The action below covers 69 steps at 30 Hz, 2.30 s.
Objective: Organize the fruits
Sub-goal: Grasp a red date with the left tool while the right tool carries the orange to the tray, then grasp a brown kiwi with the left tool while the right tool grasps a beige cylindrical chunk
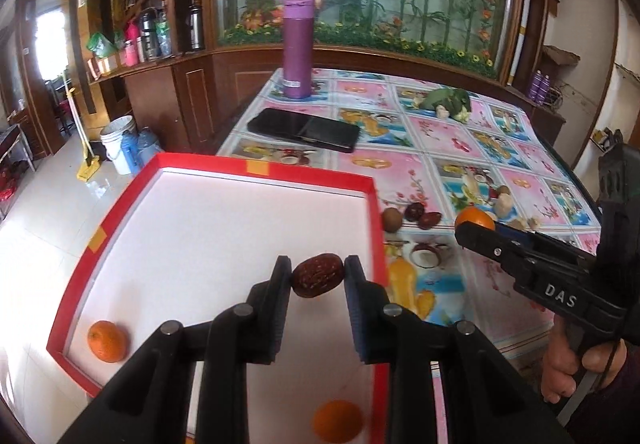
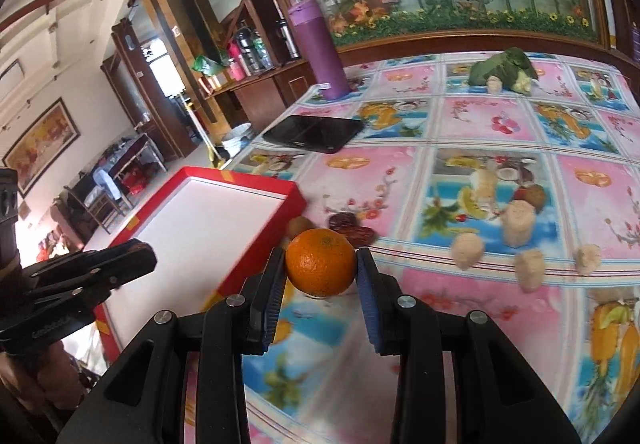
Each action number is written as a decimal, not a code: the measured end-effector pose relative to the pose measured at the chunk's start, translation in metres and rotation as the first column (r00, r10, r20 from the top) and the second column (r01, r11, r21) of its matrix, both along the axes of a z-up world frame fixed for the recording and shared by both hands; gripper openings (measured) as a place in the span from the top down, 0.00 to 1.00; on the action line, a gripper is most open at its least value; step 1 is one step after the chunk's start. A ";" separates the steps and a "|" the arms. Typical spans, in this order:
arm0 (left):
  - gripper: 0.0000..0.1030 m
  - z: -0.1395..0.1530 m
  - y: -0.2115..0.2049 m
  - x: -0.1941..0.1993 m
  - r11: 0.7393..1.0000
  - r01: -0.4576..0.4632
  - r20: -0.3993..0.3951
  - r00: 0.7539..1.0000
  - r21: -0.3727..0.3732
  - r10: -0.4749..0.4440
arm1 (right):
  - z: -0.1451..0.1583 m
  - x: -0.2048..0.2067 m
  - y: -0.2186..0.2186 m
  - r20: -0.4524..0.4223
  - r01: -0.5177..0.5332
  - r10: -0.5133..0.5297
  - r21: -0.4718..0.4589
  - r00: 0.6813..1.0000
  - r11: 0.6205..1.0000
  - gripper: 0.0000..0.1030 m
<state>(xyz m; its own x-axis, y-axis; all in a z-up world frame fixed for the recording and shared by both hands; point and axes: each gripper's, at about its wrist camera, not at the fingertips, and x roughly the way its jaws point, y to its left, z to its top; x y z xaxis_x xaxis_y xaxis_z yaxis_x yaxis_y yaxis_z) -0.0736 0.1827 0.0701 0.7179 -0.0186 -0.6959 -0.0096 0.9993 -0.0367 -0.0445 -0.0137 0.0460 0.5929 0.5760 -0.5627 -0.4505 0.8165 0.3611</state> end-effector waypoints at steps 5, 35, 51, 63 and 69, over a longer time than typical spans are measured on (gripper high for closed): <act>0.71 -0.015 0.036 0.002 0.994 -0.103 -0.026 0.994 0.030 0.104 | 0.002 -0.005 0.064 0.018 -0.110 0.110 -0.011 0.994 0.994 0.68; 0.37 -0.042 0.073 0.002 0.958 -0.241 -0.113 0.959 0.152 0.259 | -0.010 0.010 0.103 -0.076 -0.158 0.153 -0.062 0.985 0.985 0.58; 0.36 0.000 -0.035 0.000 0.996 0.090 -0.076 0.993 0.029 -0.087 | 0.006 0.031 -0.070 -0.011 0.170 -0.171 -0.059 0.985 0.984 0.58; 0.36 -0.043 -0.108 0.017 0.978 0.207 -0.197 0.958 -0.026 -0.208 | 0.007 0.044 -0.148 -0.072 0.302 -0.301 0.001 0.951 0.953 0.58; 0.36 -0.056 -0.108 0.028 0.985 0.174 -0.208 0.963 -0.022 -0.174 | -0.003 0.042 -0.132 -0.110 0.225 -0.230 -0.055 0.967 0.973 0.58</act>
